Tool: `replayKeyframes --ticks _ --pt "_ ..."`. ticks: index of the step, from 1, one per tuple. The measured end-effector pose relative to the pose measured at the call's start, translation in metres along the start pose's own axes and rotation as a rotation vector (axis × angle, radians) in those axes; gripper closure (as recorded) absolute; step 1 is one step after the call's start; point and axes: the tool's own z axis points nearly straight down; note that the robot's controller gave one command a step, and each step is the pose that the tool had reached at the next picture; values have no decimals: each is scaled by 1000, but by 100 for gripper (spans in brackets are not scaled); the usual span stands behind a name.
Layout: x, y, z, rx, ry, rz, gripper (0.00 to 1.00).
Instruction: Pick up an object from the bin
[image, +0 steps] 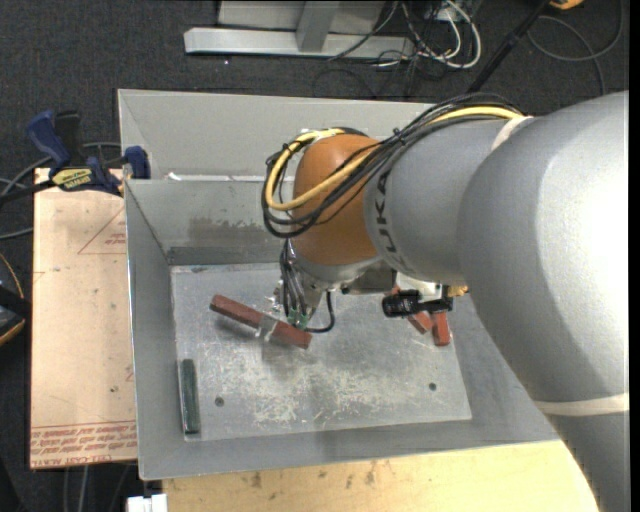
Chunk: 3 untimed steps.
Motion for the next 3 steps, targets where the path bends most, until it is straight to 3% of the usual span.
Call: replayKeyframes --ticks 3 --pt "0 0 -25 2 2 -2 100"
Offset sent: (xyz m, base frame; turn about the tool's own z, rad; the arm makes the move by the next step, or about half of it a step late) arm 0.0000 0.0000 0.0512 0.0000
